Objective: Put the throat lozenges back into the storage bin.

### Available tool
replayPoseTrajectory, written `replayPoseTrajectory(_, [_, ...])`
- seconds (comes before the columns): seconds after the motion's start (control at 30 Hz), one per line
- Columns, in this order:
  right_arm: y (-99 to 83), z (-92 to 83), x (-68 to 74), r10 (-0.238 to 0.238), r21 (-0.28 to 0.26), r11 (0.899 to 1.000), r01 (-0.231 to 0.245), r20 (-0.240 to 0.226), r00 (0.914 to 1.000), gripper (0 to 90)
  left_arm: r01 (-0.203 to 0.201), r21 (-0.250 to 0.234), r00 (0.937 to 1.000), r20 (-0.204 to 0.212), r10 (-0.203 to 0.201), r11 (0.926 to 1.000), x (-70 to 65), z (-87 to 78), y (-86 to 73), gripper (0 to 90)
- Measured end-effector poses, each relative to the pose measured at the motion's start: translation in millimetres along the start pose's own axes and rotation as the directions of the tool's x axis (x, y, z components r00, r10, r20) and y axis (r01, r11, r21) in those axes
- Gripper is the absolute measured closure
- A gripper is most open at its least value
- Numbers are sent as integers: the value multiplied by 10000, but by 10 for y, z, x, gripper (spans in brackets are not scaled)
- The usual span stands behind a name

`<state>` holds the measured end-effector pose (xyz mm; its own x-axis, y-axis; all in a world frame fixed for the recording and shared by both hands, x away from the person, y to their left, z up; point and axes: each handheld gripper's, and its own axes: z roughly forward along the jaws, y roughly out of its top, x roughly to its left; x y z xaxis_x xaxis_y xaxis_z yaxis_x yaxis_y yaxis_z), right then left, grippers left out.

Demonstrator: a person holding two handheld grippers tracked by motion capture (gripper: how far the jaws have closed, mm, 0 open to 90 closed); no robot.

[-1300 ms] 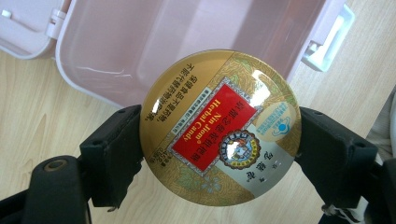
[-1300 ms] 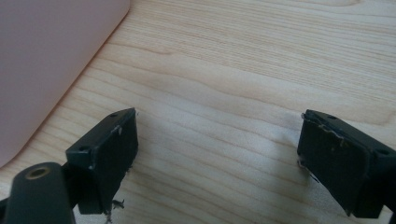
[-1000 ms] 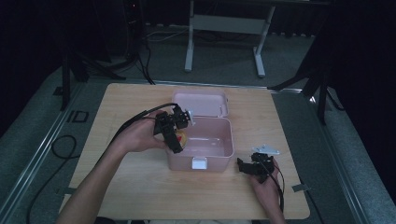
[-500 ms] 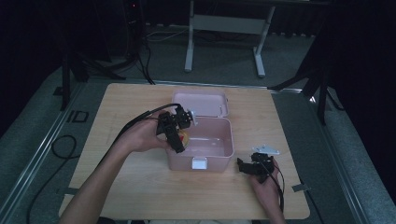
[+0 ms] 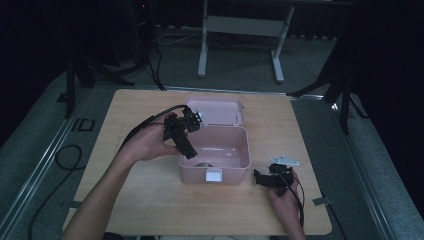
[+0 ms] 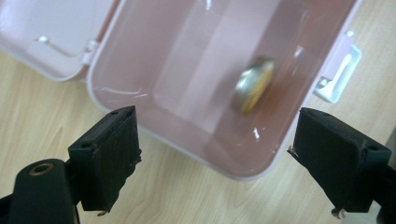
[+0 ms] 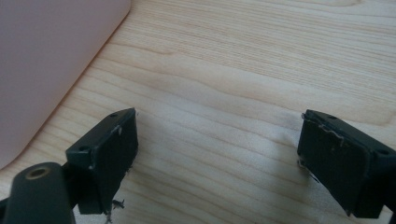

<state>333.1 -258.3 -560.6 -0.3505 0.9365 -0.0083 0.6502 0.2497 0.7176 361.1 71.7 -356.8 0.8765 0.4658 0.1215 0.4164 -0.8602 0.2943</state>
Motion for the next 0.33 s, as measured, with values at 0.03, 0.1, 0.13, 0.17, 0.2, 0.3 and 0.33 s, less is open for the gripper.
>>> replayPoseTrajectory(0.03, [0, 0, 0, 0, 0, 10000, 0, 0, 10000, 122, 26, -30, 10000, -35, -26, 10000, 9, -14, -13, 152])
replayPoseTrajectory(0.1, [0, 0, 0, -1, 0, 10000, 1, -1, 10000, 122, 108, -87, 9999, -97, -109, 9999, 22, -47, -39, 156])
replayPoseTrajectory(0.13, [0, 0, 0, -1, 1, 10000, 1, -2, 10000, 122, 151, -122, 9998, -111, -152, 9998, 26, -55, -46, 158])
replayPoseTrajectory(0.17, [0, 0, 0, -2, 1, 10000, 2, 1, 10000, 122, 172, -149, 9997, -173, -174, 9997, 34, -68, -57, 158])
replayPoseTrajectory(0.2, [0, 0, 0, -2, 1, 10000, 2, 1, 10000, 122, 203, -161, 9996, -208, -206, 9997, 38, -82, -66, 158])
replayPoseTrajectory(0.3, [0, 0, 0, -2, 0, 10000, 2, 0, 10000, 122, 287, -301, 9991, -310, -297, 9991, 46, -121, -99, 159])
replayPoseTrajectory(0.33, [0, 0, 0, -2, 1, 10000, 2, -1, 10000, 122, 341, -333, 9988, -344, -352, 9989, 46, -134, -108, 159])
